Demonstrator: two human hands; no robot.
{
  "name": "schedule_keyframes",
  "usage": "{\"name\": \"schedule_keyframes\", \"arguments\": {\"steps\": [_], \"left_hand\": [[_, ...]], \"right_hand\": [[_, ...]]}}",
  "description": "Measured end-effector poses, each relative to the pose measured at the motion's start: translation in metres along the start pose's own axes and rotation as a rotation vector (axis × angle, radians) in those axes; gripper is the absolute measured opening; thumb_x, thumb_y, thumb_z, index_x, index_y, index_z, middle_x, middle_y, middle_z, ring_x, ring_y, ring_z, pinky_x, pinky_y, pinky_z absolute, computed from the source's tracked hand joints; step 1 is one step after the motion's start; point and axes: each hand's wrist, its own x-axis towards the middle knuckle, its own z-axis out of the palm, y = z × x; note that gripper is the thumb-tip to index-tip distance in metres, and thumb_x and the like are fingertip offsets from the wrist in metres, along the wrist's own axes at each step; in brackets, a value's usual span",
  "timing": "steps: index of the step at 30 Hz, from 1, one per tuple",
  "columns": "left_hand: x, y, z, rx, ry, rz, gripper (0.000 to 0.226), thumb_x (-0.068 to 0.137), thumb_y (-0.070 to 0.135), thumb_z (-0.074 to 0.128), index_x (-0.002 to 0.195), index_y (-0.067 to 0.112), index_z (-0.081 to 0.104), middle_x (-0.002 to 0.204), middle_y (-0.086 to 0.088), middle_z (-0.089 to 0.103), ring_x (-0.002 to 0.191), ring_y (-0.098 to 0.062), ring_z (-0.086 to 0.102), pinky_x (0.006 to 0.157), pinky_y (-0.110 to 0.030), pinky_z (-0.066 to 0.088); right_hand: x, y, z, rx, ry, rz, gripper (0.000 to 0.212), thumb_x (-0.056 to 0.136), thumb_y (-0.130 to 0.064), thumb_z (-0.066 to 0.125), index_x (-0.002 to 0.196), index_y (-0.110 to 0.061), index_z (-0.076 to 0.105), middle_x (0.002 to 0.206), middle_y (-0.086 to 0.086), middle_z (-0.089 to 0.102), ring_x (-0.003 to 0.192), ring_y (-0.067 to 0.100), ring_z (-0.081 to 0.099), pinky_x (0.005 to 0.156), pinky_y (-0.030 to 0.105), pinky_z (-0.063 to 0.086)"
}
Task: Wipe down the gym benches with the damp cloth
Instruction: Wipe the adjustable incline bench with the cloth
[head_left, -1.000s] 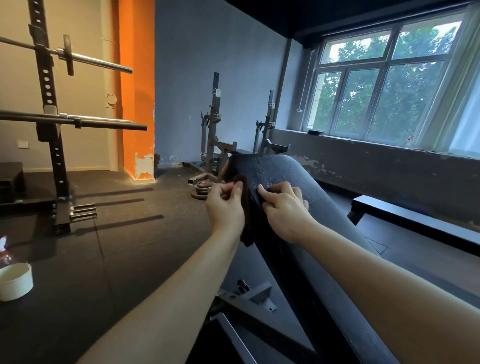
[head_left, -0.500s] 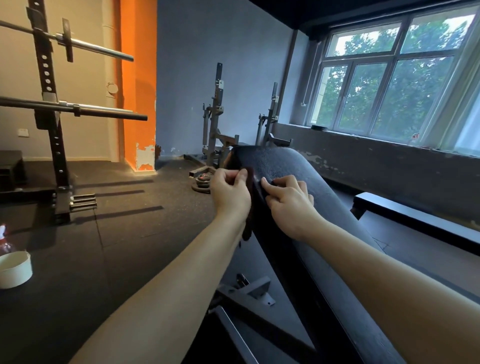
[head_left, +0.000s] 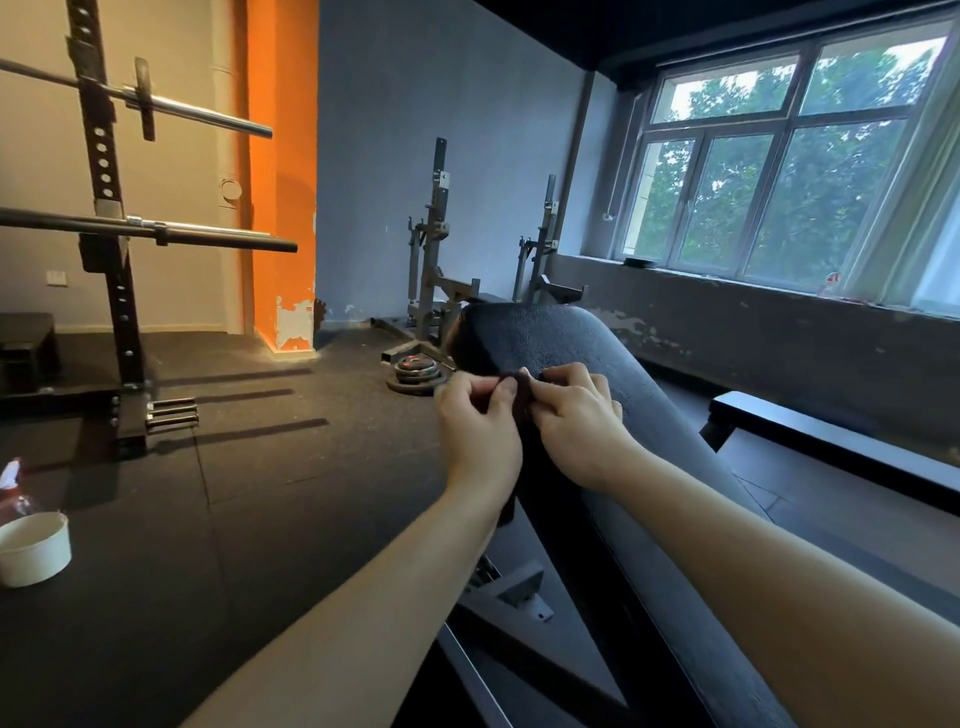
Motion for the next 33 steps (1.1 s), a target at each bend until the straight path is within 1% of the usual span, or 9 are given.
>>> {"name": "schedule_keyframes", "arguments": {"steps": [3,7,11,19,21,23,25,29,33], "left_hand": [[0.041,0.012,0.009,0.070,0.093,0.057,0.013,0.096,0.026,0.067,0.088,0.023,0.058,0.109,-0.003,0.055,0.095,-0.015,0.057,0.089,-0.031,0.051],[0.078,0.015,0.008,0.083,0.145,0.012,0.015,0.097,0.029,0.066,0.088,0.024,0.056,0.110,-0.008,0.061,0.094,-0.019,0.061,0.091,-0.038,0.054],[0.047,0.005,0.002,0.061,0.093,0.015,0.011,0.097,0.030,0.065,0.092,0.024,0.057,0.112,-0.005,0.060,0.099,-0.016,0.060,0.087,-0.031,0.052],[-0.040,-0.034,-0.004,-0.051,0.018,-0.086,0.009,0.098,0.030,0.064,0.091,0.025,0.061,0.107,-0.006,0.064,0.095,-0.015,0.064,0.086,-0.036,0.056],[-0.032,-0.028,-0.004,-0.049,0.011,-0.089,0.009,0.098,0.029,0.065,0.090,0.024,0.061,0.106,-0.006,0.065,0.094,-0.017,0.065,0.087,-0.041,0.056],[-0.017,-0.018,-0.004,-0.048,0.011,-0.099,0.009,0.098,0.027,0.065,0.091,0.022,0.062,0.106,-0.006,0.065,0.094,-0.015,0.064,0.082,-0.033,0.056],[0.002,-0.006,-0.002,-0.031,0.034,-0.112,0.009,0.098,0.027,0.065,0.092,0.021,0.062,0.107,-0.004,0.065,0.094,-0.014,0.063,0.075,-0.024,0.051],[0.040,0.017,0.000,-0.042,0.104,-0.156,0.013,0.099,0.027,0.064,0.088,0.024,0.058,0.096,0.001,0.065,0.090,-0.016,0.063,0.083,-0.034,0.055],[0.040,0.016,-0.003,0.000,0.088,-0.138,0.012,0.098,0.028,0.065,0.089,0.024,0.058,0.101,-0.001,0.064,0.093,-0.017,0.063,0.080,-0.030,0.054]], "right_hand": [[-0.001,-0.001,-0.001,0.000,-0.005,-0.003,0.046,0.106,-0.030,0.043,0.149,-0.046,0.048,0.148,-0.007,0.039,0.140,0.021,0.022,0.116,0.043,0.016],[-0.004,-0.002,0.000,0.006,-0.008,-0.002,0.047,0.106,-0.028,0.041,0.150,-0.044,0.046,0.151,-0.006,0.037,0.142,0.021,0.021,0.117,0.044,0.015],[-0.002,-0.002,-0.002,0.022,-0.012,0.008,0.046,0.106,-0.028,0.044,0.149,-0.043,0.049,0.150,-0.006,0.038,0.142,0.021,0.022,0.117,0.043,0.016],[-0.004,-0.005,-0.008,-0.002,-0.050,-0.003,0.046,0.106,-0.025,0.046,0.150,-0.035,0.050,0.154,-0.003,0.039,0.144,0.023,0.023,0.117,0.040,0.017],[-0.014,-0.007,-0.010,0.029,-0.009,-0.027,0.044,0.104,-0.018,0.048,0.145,-0.026,0.058,0.154,-0.001,0.044,0.143,0.024,0.029,0.117,0.034,0.020],[-0.029,-0.005,-0.010,0.038,0.080,-0.043,0.039,0.100,-0.011,0.048,0.130,-0.018,0.072,0.146,-0.002,0.057,0.136,0.024,0.041,0.108,0.024,0.028],[-0.042,0.000,-0.008,0.013,0.105,-0.057,0.040,0.097,-0.006,0.046,0.122,-0.017,0.076,0.141,-0.005,0.062,0.130,0.025,0.045,0.099,0.017,0.028],[-0.039,0.004,-0.009,0.014,0.042,-0.063,0.048,0.096,0.000,0.045,0.131,-0.019,0.071,0.148,-0.004,0.056,0.131,0.025,0.041,0.104,0.016,0.020],[-0.037,0.008,-0.012,0.039,-0.019,-0.064,0.047,0.098,0.000,0.046,0.132,-0.020,0.070,0.147,-0.004,0.053,0.134,0.025,0.038,0.109,0.018,0.018]]}}
